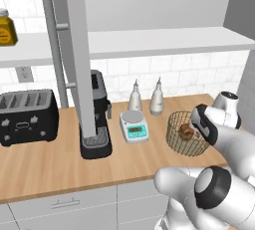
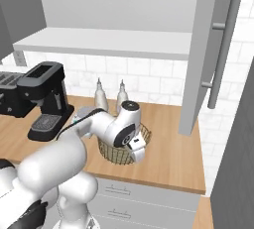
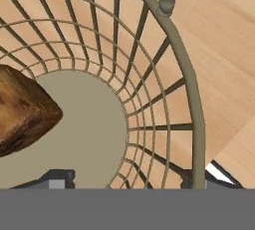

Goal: Open the cabinet, pick up the bread from the cabinet and place it in the basket. Then move the basket to the dining counter.

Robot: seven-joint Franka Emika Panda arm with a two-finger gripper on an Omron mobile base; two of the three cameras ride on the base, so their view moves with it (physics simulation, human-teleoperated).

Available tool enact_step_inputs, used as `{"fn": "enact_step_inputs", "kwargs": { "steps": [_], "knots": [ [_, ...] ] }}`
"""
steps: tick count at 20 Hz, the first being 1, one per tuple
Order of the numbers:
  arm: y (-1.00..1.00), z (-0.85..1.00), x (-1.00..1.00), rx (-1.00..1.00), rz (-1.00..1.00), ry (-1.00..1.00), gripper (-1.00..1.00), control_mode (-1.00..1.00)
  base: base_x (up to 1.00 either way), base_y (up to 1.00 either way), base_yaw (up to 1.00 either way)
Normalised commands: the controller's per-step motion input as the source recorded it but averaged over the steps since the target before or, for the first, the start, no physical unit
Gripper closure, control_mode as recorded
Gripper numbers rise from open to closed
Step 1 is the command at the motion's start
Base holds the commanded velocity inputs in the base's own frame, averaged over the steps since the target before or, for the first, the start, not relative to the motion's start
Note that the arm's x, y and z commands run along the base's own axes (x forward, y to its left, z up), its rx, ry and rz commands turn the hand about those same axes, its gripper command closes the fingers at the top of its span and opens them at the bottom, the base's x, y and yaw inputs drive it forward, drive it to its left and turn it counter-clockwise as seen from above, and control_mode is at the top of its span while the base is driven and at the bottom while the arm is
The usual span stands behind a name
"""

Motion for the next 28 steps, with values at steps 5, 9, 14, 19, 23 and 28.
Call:
{"fn": "enact_step_inputs", "kwargs": {
  "steps": [5,9,14,19,23,28],
  "knots": [
    [0.2,-0.51,0.07,0.0,0.0,0.0,1.0,-1.0,0.0,0.0,0.0],
    [0.3,-0.13,0.13,0.0,0.0,0.01,1.0,-1.0,0.0,0.0,0.0],
    [0.42,-0.12,0.0,0.0,0.0,0.07,1.0,-1.0,0.0,0.0,0.0],
    [0.53,-0.13,0.01,0.0,0.0,0.09,1.0,-1.0,0.0,0.0,0.0],
    [0.25,0.12,0.11,0.0,0.0,0.04,1.0,-1.0,0.0,0.0,0.0],
    [0.06,0.41,-0.2,0.0,0.0,0.0,1.0,-1.0,0.0,0.0,0.0]
  ]
}}
